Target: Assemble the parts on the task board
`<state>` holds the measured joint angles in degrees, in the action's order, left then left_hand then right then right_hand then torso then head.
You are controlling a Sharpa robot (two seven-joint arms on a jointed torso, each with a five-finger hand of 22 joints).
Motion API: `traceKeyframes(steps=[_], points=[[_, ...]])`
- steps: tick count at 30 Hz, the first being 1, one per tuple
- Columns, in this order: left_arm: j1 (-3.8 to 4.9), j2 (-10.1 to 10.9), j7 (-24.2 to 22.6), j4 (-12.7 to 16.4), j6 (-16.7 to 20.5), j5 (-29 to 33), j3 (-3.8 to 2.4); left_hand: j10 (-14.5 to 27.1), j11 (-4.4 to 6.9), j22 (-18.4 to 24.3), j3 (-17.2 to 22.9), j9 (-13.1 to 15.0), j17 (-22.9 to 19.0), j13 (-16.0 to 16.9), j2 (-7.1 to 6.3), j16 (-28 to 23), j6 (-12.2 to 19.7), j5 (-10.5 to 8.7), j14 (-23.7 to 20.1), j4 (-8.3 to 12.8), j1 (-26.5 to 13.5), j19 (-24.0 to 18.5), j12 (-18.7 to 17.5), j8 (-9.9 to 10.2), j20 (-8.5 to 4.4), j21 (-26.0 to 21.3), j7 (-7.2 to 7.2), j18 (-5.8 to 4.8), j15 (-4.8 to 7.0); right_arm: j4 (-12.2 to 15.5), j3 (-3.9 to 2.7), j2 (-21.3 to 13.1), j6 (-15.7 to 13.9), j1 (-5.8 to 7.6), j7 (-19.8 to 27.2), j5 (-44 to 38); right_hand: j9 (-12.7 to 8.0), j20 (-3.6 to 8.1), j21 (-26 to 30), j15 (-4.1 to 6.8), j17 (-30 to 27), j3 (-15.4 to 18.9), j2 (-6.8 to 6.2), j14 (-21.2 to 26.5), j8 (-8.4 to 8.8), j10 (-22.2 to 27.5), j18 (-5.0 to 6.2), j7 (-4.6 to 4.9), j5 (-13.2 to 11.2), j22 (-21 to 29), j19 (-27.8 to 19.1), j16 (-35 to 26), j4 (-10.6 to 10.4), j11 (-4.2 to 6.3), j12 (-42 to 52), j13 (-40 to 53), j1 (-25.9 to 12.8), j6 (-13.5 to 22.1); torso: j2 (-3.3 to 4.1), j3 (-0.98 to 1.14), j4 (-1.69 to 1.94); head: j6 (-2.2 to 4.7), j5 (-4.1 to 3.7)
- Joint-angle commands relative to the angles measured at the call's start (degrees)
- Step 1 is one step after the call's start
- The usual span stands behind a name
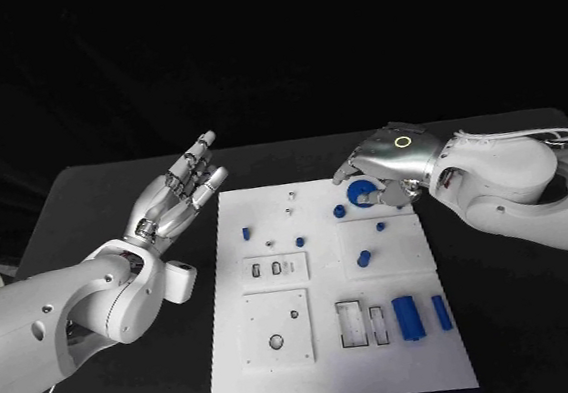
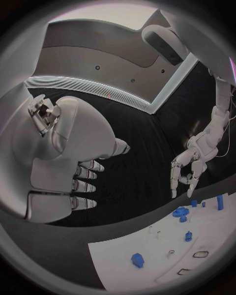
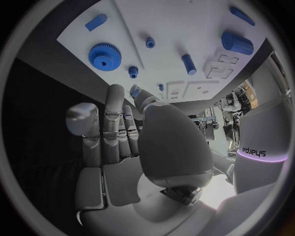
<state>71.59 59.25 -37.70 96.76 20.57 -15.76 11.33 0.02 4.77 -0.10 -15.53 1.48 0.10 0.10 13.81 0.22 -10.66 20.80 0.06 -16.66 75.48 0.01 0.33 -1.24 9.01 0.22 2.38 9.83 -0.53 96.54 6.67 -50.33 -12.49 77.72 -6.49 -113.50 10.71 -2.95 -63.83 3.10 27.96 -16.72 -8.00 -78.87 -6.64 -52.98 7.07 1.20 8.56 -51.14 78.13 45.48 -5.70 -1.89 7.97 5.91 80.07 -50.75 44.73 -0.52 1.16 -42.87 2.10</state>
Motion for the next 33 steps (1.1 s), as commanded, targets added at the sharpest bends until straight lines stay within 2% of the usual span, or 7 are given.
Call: traceKeyframes(steps=[1, 4, 8, 10, 18, 31, 33], points=[[0.12, 0.5, -0.8, 0.7, -1.0, -1.0, -0.08, 0.0, -0.31, 0.1, 0.4, 0.0, -0.1, -0.1, 0.01, -0.2, -0.4, 0.68, -0.1, 0.0, 0.7, 0.0, -0.3, -0.3, 0.64, -0.2, -0.17, 0.43, -0.63, 0.0, -0.02, 0.2, 1.8, -0.45, -2.5, -2.6, 0.1, -0.15, -1.1, -0.06, 1.7, -0.2, -0.13, 0.3, 0.44, -0.1, -0.5, 0.27, -0.5, -1.4, -0.5, 1.7, -0.1, -0.1, -0.4, 0.0, -0.8, 0.4, 0.89, -0.04, -0.23, -0.72, 0.34], [0.12, 0.8, -0.6, 0.9, -1.4, -1.0, -0.08, 0.0, -0.47, 0.1, 0.5, 0.1, -0.1, -0.1, 0.09, -0.2, -0.8, 1.45, -0.1, 0.0, 1.1, 0.0, -0.3, -0.3, 0.93, -0.2, -0.39, 0.44, -0.93, 0.1, -0.02, 0.3, 1.9, -0.79, -2.7, -2.5, 0.3, -0.13, -1.9, 0.04, 2.9, -0.2, -0.17, 0.2, 0.63, -0.1, -0.55, 0.82, -0.6, -2.4, -0.6, 2.9, -0.1, -0.06, -0.6, 0.0, -1.0, 0.3, 1.07, -0.06, -0.17, -0.95, 0.44], [0.13, 0.9, -0.5, 1.0, -1.7, -1.0, -0.09, 0.0, -0.61, 0.1, 0.6, 0.1, -0.1, -0.1, 0.13, -0.2, -1.2, 2.1, -0.1, 0.0, 1.4, 0.0, -0.3, -0.4, 1.15, -0.2, -0.58, 0.44, -1.11, 0.1, -0.02, 0.4, 1.9, -1.0, -2.4, -1.8, 0.4, -0.06, -2.7, 0.18, 3.7, -0.3, -0.13, 0.3, 0.76, -0.4, -0.59, 2.15, -0.5, -3.4, -0.7, 3.7, -0.2, 0.03, -0.6, 0.1, -1.1, -0.1, 1.05, -0.07, -0.06, -0.99, 0.71], [0.12, 0.9, -0.4, 1.0, -1.9, -1.0, -0.08, 0.0, -0.64, 0.1, 0.6, 0.1, -0.1, -0.1, 0.14, -0.2, -1.2, 2.25, -0.1, 0.0, 1.4, 0.0, -0.3, -0.4, 1.2, -0.2, -0.61, 0.44, -1.15, 0.1, -0.02, 0.4, 1.9, -1.07, -2.0, -1.1, 0.4, -0.05, -3.0, 0.14, 4.1, -0.4, -0.07, 0.3, 0.78, -0.6, -0.61, 2.53, -0.4, -3.9, -0.8, 4.1, -0.3, -0.08, -0.5, 0.1, -1.2, -0.4, 0.74, -0.14, 0.11, -1.1, 0.52], [0.12, 0.9, -0.4, 1.0, -2.1, -0.9, -0.09, 0.0, -0.87, 0.1, 0.7, 0.2, -0.1, -0.1, 0.23, -0.2, -1.6, 2.87, -0.1, -0.1, 1.8, 0.0, -0.3, -0.5, 1.48, -0.2, -0.81, 0.45, -1.44, -0.9, -0.01, 1.1, 2.0, -1.46, -1.0, 0.4, 0.2, -0.32, -4.2, -0.28, 6.7, -1.2, 0.48, 0.0, 1.14, -1.5, -0.79, 3.68, 0.8, -5.6, -1.0, 6.4, -0.3, -0.69, -0.4, 0.2, -1.2, -1.1, 0.12, -0.37, 0.11, -1.69, 0.42], [0.12, 0.4, -0.2, 0.3, -2.7, 0.5, -0.08, 0.0, -1.48, 0.1, 1.1, 0.2, -0.1, -0.1, 0.49, -0.2, -2.1, 4.13, -0.1, 0.1, 2.8, 0.0, -0.3, -0.5, 1.87, -0.2, -1.35, 0.47, -1.91, -5.6, -0.01, 3.8, 0.0, -2.96, 1.3, 1.8, 0.0, -0.63, -6.3, -0.48, 11.5, -2.8, 1.36, -0.9, 1.17, -2.8, -1.15, 4.18, 2.0, -8.7, -0.7, 10.5, -0.4, -1.09, -0.3, 0.1, -1.6, -2.8, -0.5, -0.51, 0.2, -2.84, 0.07], [0.12, 0.3, -0.2, 0.1, -2.9, 0.7, -0.07, 0.0, -1.57, 0.1, 1.2, 0.2, -0.1, -0.1, 0.51, -0.2, -2.2, 4.34, -0.1, 0.1, 3.0, 0.0, -0.3, -0.5, 1.92, -0.2, -1.43, 0.47, -1.95, -6.4, -0.01, 4.4, -0.3, -3.32, 1.8, 2.2, 0.0, -0.67, -6.8, -0.56, 12.2, -2.6, 1.3, -1.0, 1.13, -3.1, -1.2, 4.34, 2.9, -9.3, -0.7, 11.2, -0.6, -1.22, -0.3, 0.0, -2.1, -3.3, -0.55, -0.54, 0.26, -2.93, 0.01]])
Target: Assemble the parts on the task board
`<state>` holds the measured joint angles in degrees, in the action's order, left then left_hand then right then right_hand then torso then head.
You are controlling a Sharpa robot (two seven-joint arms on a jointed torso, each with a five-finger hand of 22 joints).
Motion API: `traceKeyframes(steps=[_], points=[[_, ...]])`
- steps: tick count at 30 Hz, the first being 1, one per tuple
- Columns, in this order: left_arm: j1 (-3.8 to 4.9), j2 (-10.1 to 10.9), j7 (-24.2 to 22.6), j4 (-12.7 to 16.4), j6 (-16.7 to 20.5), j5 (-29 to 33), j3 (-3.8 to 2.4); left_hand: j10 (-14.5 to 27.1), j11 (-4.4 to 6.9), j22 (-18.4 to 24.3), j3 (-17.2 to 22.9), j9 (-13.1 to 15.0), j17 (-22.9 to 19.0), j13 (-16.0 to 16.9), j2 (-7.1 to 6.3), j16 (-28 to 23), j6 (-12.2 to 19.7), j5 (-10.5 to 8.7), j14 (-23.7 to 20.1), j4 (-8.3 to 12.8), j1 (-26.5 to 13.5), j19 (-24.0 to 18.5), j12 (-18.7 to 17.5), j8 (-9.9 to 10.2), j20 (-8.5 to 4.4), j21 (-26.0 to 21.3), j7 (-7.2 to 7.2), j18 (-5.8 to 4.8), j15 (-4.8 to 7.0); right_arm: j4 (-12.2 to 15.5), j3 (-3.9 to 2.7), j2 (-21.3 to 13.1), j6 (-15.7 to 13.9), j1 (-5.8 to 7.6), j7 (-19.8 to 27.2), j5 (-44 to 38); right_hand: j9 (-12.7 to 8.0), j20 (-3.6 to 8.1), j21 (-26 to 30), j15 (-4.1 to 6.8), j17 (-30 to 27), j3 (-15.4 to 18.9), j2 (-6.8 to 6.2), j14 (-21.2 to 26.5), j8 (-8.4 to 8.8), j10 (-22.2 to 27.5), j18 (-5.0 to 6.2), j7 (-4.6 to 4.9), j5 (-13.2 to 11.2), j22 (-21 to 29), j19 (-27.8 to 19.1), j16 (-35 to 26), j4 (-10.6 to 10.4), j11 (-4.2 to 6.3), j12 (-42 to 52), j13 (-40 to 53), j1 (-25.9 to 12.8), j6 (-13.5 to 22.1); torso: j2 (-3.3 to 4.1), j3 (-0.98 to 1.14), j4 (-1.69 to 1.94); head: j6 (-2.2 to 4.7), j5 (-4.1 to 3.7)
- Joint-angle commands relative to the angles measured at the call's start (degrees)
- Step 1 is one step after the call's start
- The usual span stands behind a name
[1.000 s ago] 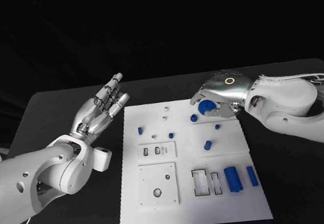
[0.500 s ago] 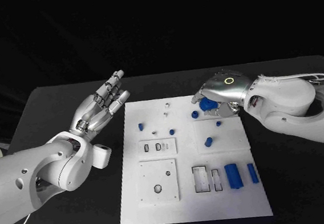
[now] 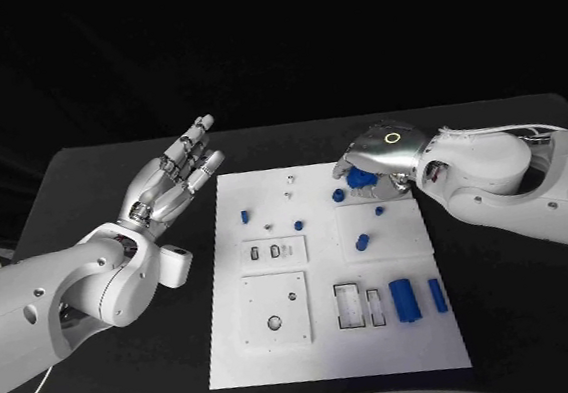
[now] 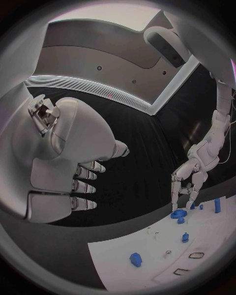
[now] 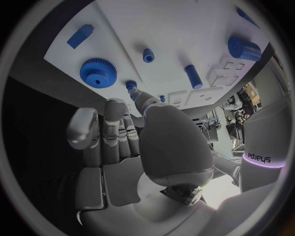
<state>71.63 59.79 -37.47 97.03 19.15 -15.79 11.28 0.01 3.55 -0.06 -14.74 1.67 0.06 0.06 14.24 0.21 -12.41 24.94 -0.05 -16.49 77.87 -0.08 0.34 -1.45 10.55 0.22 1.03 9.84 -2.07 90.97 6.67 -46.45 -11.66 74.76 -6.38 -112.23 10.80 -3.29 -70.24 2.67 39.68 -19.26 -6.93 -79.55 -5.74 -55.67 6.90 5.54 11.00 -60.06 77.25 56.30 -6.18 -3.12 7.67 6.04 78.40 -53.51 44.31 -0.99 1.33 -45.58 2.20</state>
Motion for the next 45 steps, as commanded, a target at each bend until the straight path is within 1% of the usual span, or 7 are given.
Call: traceKeyframes(steps=[1, 3, 12, 20, 25, 34, 45], points=[[0.08, -0.3, -0.4, -0.2, -1.5, 0.9, -0.02, 0.0, -0.41, 0.1, 0.4, 0.1, -0.1, -0.1, 0.08, -0.2, -0.5, 0.3, 0.0, -0.1, 0.7, 0.1, -0.3, -0.3, 0.42, -0.2, -0.13, 0.46, -0.45, -1.2, -0.01, 0.8, -1.3, -0.53, 1.8, 1.2, -0.1, -0.35, -0.6, -0.15, 0.8, 0.0, 0.22, -0.3, 0.23, -0.5, -1.06, 0.06, 0.6, -0.7, 0.3, 0.7, -0.2, -0.04, 0.0, -0.1, -0.6, -0.6, -0.13, -0.11, 0.12, -0.25, -0.11], [0.07, -0.4, -0.4, -0.3, -1.6, 1.0, -0.01, 0.0, -0.51, 0.1, 0.5, 0.1, -0.1, -0.1, 0.08, -0.2, -0.5, 0.56, 0.0, -0.1, 1.0, 0.1, -0.3, -0.3, 0.49, -0.2, -0.22, 0.46, -0.5, -2.0, -0.01, 1.4, -1.5, -0.95, 2.2, 1.5, -0.1, -0.42, -1.1, -0.2, 1.7, 0.4, 0.2, -0.4, 0.33, -0.8, -1.15, 0.14, -0.4, -1.5, 0.3, 1.5, -0.4, -0.11, 0.0, -0.2, -1.0, -0.9, -0.11, -0.21, 0.24, -0.35, -0.17], [0.07, -0.7, -0.2, -0.7, -2.0, 1.2, 0.0, 0.0, -0.71, 0.1, 0.6, 0.1, -0.1, -0.1, 0.09, -0.2, -0.6, 1.03, 0.0, 0.0, 1.4, 0.1, -0.3, -0.3, 0.61, -0.2, -0.38, 0.46, -0.62, -4.4, -0.02, 3.5, -2.1, -1.99, 3.5, 2.4, -0.2, -0.5, -1.7, -0.24, 2.9, 0.7, 0.4, -0.5, 0.47, -1.1, -1.24, 0.21, -1.4, -2.3, 0.4, 2.6, -0.5, -0.17, 0.1, -0.2, -1.2, -1.2, -0.49, -0.25, 0.25, -0.86, -0.1], [0.07, -0.8, 0.1, -1.0, -2.3, 1.2, 0.05, 0.0, -0.9, 0.0, 0.8, 0.1, -0.1, -0.1, 0.14, -0.2, -0.7, 1.29, 0.0, 0.0, 1.7, 0.1, -0.3, -0.4, 0.75, -0.2, -0.54, 0.47, -0.78, -5.9, -0.02, 4.8, -2.4, -2.53, 4.2, 3.0, -0.1, -0.6, -1.9, -0.34, 3.1, 0.1, 1.23, -0.2, 0.3, -1.9, -1.23, 0.26, -0.4, -2.7, 0.1, 2.9, -0.1, -0.26, 0.2, -0.3, -0.3, -2.2, -0.72, -0.27, 0.24, -1.12, -0.06], [0.07, -1.0, 0.3, -1.3, -2.6, 1.2, 0.29, 0.0, -1.27, 0.0, 1.0, 0.1, -0.1, -0.1, 0.23, -0.2, -1.0, 1.47, 0.0, 0.0, 2.1, 0.2, -0.3, -0.4, 1.01, -0.1, -0.87, 0.48, -1.1, -7.1, -0.03, 5.4, -1.8, -2.8, 4.1, 3.1, 0.2, -0.63, -2.1, -0.34, 3.2, -0.9, 1.82, 0.1, -0.05, -2.9, -1.21, 0.19, 1.3, -3.1, -0.1, 3.1, 0.6, -0.25, 0.2, -0.5, 0.8, -3.3, -0.79, -0.29, 0.31, -1.26, -0.15], [0.06, -1.2, 1.0, -1.8, -3.4, 1.7, 0.52, 0.0, -1.68, -0.1, 1.3, 0.1, -0.1, -0.1, 0.17, -0.2, -1.2, 2.25, 0.0, 0.2, 2.9, 0.3, -0.3, -0.4, 1.54, 0.0, -1.25, 0.5, -1.57, -8.6, -0.03, 5.9, 0.4, -3.1, 2.6, 3.1, 0.0, -0.74, -1.6, -0.47, 2.2, -0.6, 0.68, 0.8, 0.58, -2.3, -1.05, 0.2, 1.1, -2.6, -0.8, 2.5, 0.7, -0.5, -0.7, -1.0, 0.3, -2.7, -0.95, -0.32, 0.31, -1.66, 0.04], [0.05, -1.6, 1.5, -2.3, -4.1, 2.8, 0.58, 0.0, -1.82, -0.2, 1.4, 0.1, -0.1, -0.1, 0.1, -0.2, -1.2, 2.61, 0.0, 0.2, 3.3, 0.4, -0.3, -0.4, 1.85, 0.1, -1.37, 0.52, -1.83, -9.1, -0.03, 6.1, 1.2, -3.25, 2.6, 3.2, 0.0, -0.8, -1.3, -0.46, 1.7, 0.1, 0.32, 1.2, 0.86, -2.5, -0.94, -0.18, -0.1, -2.5, -1.2, 2.2, 0.3, -0.31, -0.9, -1.1, -0.7, -2.6, -1.15, -0.35, 0.37, -2.14, -0.01]])
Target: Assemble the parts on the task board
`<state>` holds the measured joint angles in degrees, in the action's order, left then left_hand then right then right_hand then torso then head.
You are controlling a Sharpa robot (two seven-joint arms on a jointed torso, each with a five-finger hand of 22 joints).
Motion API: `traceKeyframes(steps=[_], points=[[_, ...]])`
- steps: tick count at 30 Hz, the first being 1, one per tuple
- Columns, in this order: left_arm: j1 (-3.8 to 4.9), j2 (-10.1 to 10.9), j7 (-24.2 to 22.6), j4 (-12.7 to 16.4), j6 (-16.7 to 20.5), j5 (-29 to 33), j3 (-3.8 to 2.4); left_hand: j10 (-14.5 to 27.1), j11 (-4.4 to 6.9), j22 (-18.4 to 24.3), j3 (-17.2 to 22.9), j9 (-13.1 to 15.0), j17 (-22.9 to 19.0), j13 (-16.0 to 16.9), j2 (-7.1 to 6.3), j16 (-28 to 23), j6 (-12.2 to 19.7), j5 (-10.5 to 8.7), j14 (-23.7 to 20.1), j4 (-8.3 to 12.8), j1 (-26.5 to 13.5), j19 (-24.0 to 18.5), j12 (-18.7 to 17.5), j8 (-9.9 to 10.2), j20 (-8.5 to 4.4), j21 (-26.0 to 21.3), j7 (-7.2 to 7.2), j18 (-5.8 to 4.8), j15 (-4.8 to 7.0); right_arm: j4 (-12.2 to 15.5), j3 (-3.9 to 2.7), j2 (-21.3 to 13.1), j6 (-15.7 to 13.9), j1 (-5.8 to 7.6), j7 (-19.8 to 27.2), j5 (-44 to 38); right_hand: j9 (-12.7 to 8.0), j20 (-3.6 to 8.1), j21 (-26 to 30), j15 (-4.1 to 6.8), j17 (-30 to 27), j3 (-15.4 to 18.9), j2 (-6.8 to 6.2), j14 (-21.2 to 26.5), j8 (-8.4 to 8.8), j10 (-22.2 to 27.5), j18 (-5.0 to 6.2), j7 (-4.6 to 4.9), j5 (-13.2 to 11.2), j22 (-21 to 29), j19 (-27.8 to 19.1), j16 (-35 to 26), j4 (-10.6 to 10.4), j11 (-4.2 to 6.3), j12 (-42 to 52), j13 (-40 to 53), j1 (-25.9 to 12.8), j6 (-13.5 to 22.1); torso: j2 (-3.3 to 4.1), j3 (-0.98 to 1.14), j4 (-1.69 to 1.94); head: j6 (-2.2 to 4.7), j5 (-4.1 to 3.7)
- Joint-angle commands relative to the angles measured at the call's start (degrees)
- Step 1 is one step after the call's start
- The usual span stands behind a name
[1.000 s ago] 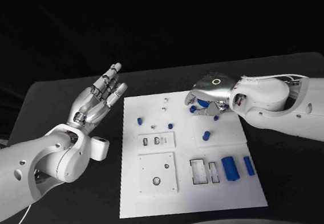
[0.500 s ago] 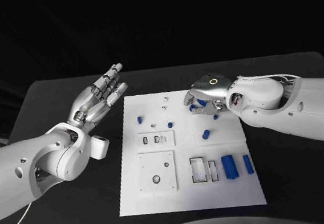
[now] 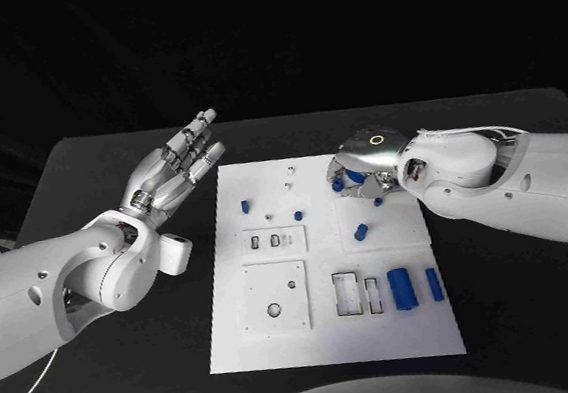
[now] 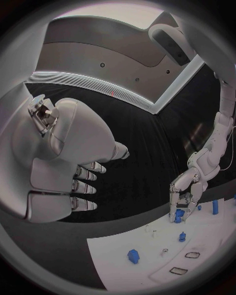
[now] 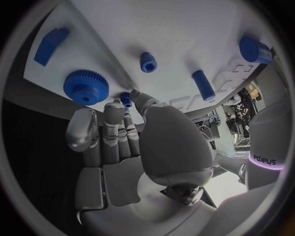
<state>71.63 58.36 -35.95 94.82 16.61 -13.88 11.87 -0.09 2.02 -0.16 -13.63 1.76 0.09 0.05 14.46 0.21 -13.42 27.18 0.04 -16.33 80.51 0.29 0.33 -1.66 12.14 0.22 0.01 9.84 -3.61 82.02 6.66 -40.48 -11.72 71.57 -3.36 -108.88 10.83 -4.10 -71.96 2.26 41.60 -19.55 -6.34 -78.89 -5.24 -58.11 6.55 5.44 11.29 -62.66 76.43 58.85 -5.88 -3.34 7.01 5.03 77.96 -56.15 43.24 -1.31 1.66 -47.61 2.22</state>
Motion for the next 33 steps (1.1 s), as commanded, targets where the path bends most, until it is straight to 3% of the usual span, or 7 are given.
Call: traceKeyframes(steps=[1, 6, 17, 23, 27, 33], points=[[0.06, -0.3, 0.0, -0.1, -1.6, 1.0, -0.01, 0.1, -0.34, -0.1, 0.3, 0.0, -0.1, 0.0, -0.12, -0.2, -0.2, 0.43, 0.0, 0.0, 0.7, 0.1, -0.3, -0.2, 0.35, 0.1, -0.38, 0.53, -0.35, -0.2, -0.02, 0.2, 1.2, -0.08, -0.3, -0.2, 0.0, 0.02, 0.5, -0.03, -0.3, 0.3, -0.17, 0.6, 0.32, -0.2, -0.55, -0.15, -0.3, 0.2, -0.5, -0.5, 0.1, -0.02, -0.2, 0.0, -0.1, -0.1, -0.11, -0.03, 0.04, -0.16, -0.02], [0.06, -0.4, 0.1, -0.3, -1.8, 1.2, 0.01, 0.1, -0.41, -0.1, 0.4, 0.1, -0.1, 0.0, -0.07, -0.2, -0.4, 0.55, 0.0, 0.0, 0.8, 0.1, -0.3, -0.2, 0.5, 0.1, -0.45, 0.54, -0.48, -0.6, -0.02, 0.3, 0.5, -0.18, 0.3, 0.1, 0.9, 0.17, 0.6, 0.19, -0.4, -0.5, 0.51, 0.9, -0.93, -2.1, -0.51, -0.47, 0.8, 0.0, -0.7, -0.5, 1.0, 0.37, 0.4, 0.1, 1.0, -2.7, -0.17, -0.04, 0.05, -0.36, 0.01], [0.05, -0.7, 0.5, -1.0, -2.2, 1.3, 0.04, 0.1, -0.66, -0.2, 0.6, 0.1, -0.1, 0.0, 0.2, -0.2, -0.9, 0.83, 0.0, -0.1, 1.1, 0.3, -0.3, -0.3, 0.91, 0.2, -0.72, 0.55, -0.91, -1.2, -0.02, 0.5, -5.4, -0.27, 2.3, 2.3, 4.2, 0.59, -0.4, 0.61, 1.0, -0.6, 2.07, 0.1, -4.85, -9.4, -0.83, -1.15, 0.8, -1.9, 0.0, 0.6, 2.1, 1.25, 2.5, 0.7, 2.0, -8.6, -0.29, -0.1, 0.03, -0.65, 0.2], [0.04, -0.9, 0.8, -1.1, -2.5, 1.4, 0.06, 0.1, -0.91, -0.2, 0.8, 0.2, -0.1, 0.0, 0.29, -0.2, -1.2, 1.24, 0.0, 0.1, 1.5, 0.4, -0.3, -0.4, 1.15, 0.3, -0.95, 0.55, -1.27, -1.4, -0.04, 0.9, -7.1, 0.15, 2.5, 3.7, 4.9, 0.5, -0.7, 0.39, 1.3, -0.4, 2.21, -0.1, -5.23, -10.4, -0.95, -1.0, 0.7, -2.4, 0.2, 0.9, 2.3, 1.25, 2.4, 0.6, 2.1, -8.8, -0.32, -0.22, 0.08, -0.2, 0.34], [0.03, -0.9, 1.1, -1.1, -2.7, 1.4, 0.07, 0.0, -1.02, -0.3, 1.0, 0.2, -0.1, 0.0, 0.26, -0.2, -1.3, 1.65, 0.0, 0.3, 1.9, 0.5, -0.3, -0.4, 1.31, 0.4, -1.04, 0.56, -1.47, -1.4, -0.08, 1.5, -7.0, 1.33, 2.2, 5.1, 5.0, 0.44, -0.8, 0.26, 1.4, -0.3, 2.19, -0.2, -5.22, -10.6, -0.97, -0.93, 0.6, -2.5, 0.3, 0.9, 2.2, 1.18, 2.4, 0.6, 2.0, -8.7, -0.28, -0.16, 0.24, 0.06, 0.44], [0.04, -1.0, 1.5, -1.0, -2.8, 1.4, 0.08, -0.2, -1.12, -0.3, 1.1, 0.2, -0.1, 0.0, 0.21, -0.2, -1.5, 1.92, 0.0, 0.4, 2.1, 0.5, -0.2, -0.4, 1.41, 0.4, -1.11, 0.56, -1.59, -2.5, -0.24, 3.5, -6.2, 2.87, 1.5, 6.7, 5.2, 0.25, -0.5, 0.02, 0.7, -0.1, 2.18, 0.1, -4.99, -10.5, -0.89, -0.71, 0.4, -2.2, 0.0, 0.5, 2.0, 0.93, 1.9, 0.3, 1.7, -8.2, -0.14, -0.32, 0.48, 0.24, 0.69]])
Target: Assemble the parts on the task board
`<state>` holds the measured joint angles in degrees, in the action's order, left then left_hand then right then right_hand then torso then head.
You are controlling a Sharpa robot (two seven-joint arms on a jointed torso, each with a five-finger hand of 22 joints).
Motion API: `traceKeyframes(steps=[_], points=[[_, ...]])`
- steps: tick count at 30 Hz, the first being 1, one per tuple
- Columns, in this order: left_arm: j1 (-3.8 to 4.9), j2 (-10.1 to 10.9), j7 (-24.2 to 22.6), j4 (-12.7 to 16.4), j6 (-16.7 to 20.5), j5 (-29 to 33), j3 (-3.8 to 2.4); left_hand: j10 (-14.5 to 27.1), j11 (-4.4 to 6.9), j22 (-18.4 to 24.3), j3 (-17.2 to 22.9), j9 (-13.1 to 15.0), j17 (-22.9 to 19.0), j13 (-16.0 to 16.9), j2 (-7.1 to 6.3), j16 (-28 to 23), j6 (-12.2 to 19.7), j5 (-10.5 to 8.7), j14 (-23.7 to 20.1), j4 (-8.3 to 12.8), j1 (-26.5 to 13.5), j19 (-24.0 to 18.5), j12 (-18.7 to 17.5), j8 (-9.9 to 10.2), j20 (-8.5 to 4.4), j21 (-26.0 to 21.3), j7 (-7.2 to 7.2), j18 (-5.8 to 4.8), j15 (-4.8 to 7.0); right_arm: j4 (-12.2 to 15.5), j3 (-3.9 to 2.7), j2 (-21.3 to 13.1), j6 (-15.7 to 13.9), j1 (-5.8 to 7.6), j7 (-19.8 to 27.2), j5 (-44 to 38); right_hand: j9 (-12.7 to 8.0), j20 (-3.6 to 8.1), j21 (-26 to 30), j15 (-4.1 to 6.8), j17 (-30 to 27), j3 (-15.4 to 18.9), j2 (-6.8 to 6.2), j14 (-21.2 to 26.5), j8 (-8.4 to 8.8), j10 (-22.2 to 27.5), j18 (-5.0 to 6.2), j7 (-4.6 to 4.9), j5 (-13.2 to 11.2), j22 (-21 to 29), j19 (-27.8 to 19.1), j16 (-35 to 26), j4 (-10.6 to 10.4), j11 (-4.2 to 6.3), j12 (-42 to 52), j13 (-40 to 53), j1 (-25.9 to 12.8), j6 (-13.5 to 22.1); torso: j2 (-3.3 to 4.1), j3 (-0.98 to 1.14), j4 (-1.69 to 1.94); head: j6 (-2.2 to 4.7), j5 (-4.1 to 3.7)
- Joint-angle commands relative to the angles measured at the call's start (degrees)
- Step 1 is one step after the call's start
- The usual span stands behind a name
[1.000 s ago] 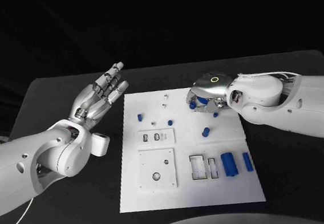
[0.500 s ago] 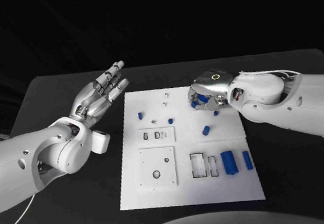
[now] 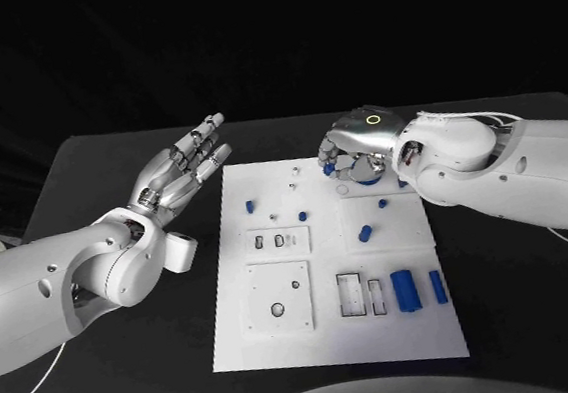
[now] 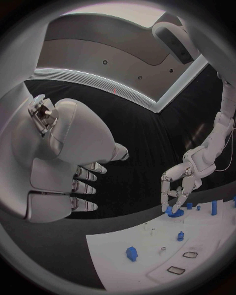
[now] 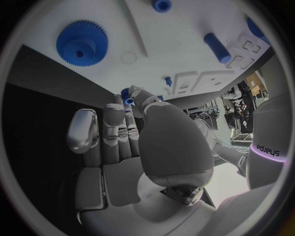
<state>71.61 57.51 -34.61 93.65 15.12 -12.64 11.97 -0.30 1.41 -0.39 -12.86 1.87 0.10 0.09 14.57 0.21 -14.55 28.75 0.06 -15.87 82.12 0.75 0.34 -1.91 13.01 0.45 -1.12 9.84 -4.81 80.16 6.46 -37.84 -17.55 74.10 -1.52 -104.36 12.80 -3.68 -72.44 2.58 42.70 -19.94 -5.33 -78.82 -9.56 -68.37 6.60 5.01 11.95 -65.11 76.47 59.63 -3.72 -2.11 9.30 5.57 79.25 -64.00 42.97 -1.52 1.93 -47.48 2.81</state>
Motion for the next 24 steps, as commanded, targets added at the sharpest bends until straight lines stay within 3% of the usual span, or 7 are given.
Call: traceKeyframes(steps=[1, 6, 13, 24], points=[[0.05, -0.2, 0.2, 0.1, -1.4, 0.2, -0.02, 0.0, -0.54, -0.1, 0.4, 0.1, -0.1, 0.0, 0.09, -0.2, -0.4, 0.46, -0.1, 0.0, 0.6, 0.1, -0.2, -0.2, 0.57, 0.2, 0.0, 0.56, -0.43, -1.2, -0.08, 1.4, -0.2, 0.5, -0.3, 2.6, 3.3, -0.21, 0.2, -0.36, -0.8, 0.3, 1.19, 0.2, -0.6, -0.2, -0.88, -0.22, -0.2, 0.5, -0.2, -0.6, -0.2, -0.34, -0.5, -0.3, 0.4, -0.2, 0.17, -0.17, 0.31, 0.17, 0.04], [0.05, -0.5, 0.2, 0.1, -1.4, 0.2, -0.02, 0.0, -0.58, -0.1, 0.5, 0.1, -0.1, 0.0, 0.07, -0.2, -0.5, 0.72, -0.1, 0.0, 0.8, 0.1, -0.2, -0.2, 0.62, 0.2, -0.04, 0.56, -0.46, -4.0, -0.19, 4.2, 0.7, 0.87, -0.2, 4.0, 3.4, -0.43, 0.5, -0.61, -1.1, 0.2, 1.21, 0.4, -0.16, 0.0, -0.83, 0.1, 0.0, 0.7, -0.4, -1.0, -0.2, -0.63, -1.2, -0.5, 0.3, 0.5, 0.38, -0.43, 0.75, 0.18, -0.53], [0.05, -0.7, 0.1, 0.0, -1.5, 0.2, -0.02, 0.0, -0.61, -0.1, 0.5, 0.1, -0.1, 0.0, 0.06, -0.2, -0.5, 0.86, -0.1, 0.1, 0.9, 0.1, -0.2, -0.2, 0.64, 0.2, -0.05, 0.55, -0.46, -8.3, -0.23, 7.8, 0.9, 0.31, 0.5, 5.1, 3.5, -0.67, 0.6, -0.89, -1.2, 0.1, 1.11, 0.5, 0.24, 0.3, -0.83, 0.37, 0.3, 0.6, -0.5, -1.0, -0.2, -0.87, -1.7, -0.8, 0.3, 1.2, 0.71, -0.69, 1.02, 0.21, -1.19], [0.05, -1.1, 0.0, -0.3, -1.8, 0.2, -0.02, -0.1, -0.66, -0.1, 0.6, 0.1, -0.1, 0.0, 0.06, -0.2, -0.5, 1.08, -0.1, 0.1, 1.0, 0.1, -0.2, -0.2, 0.66, 0.2, -0.1, 0.55, -0.5, -12.1, -0.25, 10.4, 0.1, -0.67, 1.1, 5.7, 3.5, -1.05, 0.9, -1.3, -1.6, -0.1, 0.96, 0.8, 0.95, 0.8, -0.76, 0.77, 0.6, 0.8, -0.8, -1.3, -0.3, -1.27, -2.5, -1.1, 0.2, 2.2, 0.65, -0.74, 1.12, 0.39, -1.22]])
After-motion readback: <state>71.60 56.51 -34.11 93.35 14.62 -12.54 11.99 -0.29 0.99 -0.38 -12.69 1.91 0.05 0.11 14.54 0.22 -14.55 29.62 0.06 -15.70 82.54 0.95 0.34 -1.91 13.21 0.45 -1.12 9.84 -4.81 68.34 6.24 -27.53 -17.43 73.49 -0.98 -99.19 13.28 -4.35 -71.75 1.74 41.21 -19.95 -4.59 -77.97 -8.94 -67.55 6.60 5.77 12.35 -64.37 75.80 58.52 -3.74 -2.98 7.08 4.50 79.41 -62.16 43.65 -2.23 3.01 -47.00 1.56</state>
